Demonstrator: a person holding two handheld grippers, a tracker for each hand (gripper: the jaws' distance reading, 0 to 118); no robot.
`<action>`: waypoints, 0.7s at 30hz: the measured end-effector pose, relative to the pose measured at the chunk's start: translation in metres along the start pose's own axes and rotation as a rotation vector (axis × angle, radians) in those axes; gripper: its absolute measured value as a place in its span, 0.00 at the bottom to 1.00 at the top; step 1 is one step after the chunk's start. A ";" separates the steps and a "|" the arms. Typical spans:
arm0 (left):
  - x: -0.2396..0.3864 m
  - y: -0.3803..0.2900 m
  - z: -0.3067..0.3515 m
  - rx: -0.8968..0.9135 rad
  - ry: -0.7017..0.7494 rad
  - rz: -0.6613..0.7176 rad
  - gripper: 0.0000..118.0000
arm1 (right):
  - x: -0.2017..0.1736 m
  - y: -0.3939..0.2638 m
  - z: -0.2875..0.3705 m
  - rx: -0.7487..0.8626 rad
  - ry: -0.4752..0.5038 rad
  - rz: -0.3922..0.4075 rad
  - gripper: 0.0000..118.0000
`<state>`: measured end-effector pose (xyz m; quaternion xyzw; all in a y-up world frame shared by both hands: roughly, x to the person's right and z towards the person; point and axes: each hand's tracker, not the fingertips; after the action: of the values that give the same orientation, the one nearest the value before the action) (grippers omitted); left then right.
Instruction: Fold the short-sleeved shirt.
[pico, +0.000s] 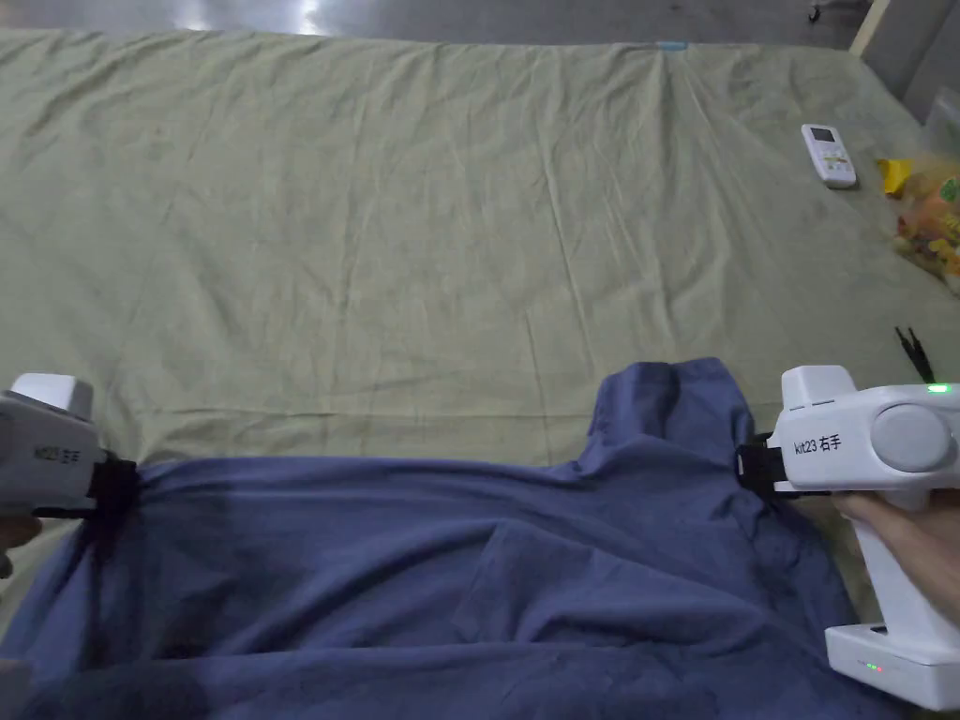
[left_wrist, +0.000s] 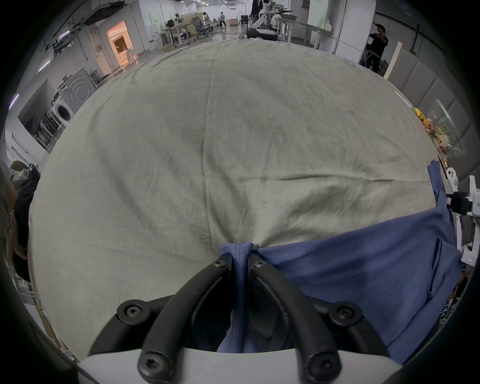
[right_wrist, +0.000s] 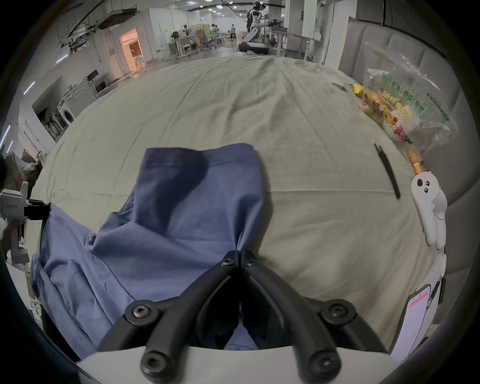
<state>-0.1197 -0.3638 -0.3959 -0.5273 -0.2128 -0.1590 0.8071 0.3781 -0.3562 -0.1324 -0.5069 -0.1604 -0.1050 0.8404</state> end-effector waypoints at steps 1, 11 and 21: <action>-0.003 -0.001 0.006 0.029 -0.010 0.015 0.07 | -0.001 0.000 0.007 0.023 -0.034 0.010 0.01; -0.029 -0.122 0.177 0.391 -0.174 0.034 0.07 | -0.009 -0.093 0.176 0.310 0.060 -0.043 0.01; -0.045 -0.270 0.162 0.267 -0.213 0.198 0.07 | -0.018 -0.233 0.197 0.225 0.052 -0.139 0.01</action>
<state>-0.3164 -0.3201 -0.1501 -0.4477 -0.2634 0.0075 0.8545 0.2501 -0.2894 0.1368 -0.3942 -0.1841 -0.1575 0.8865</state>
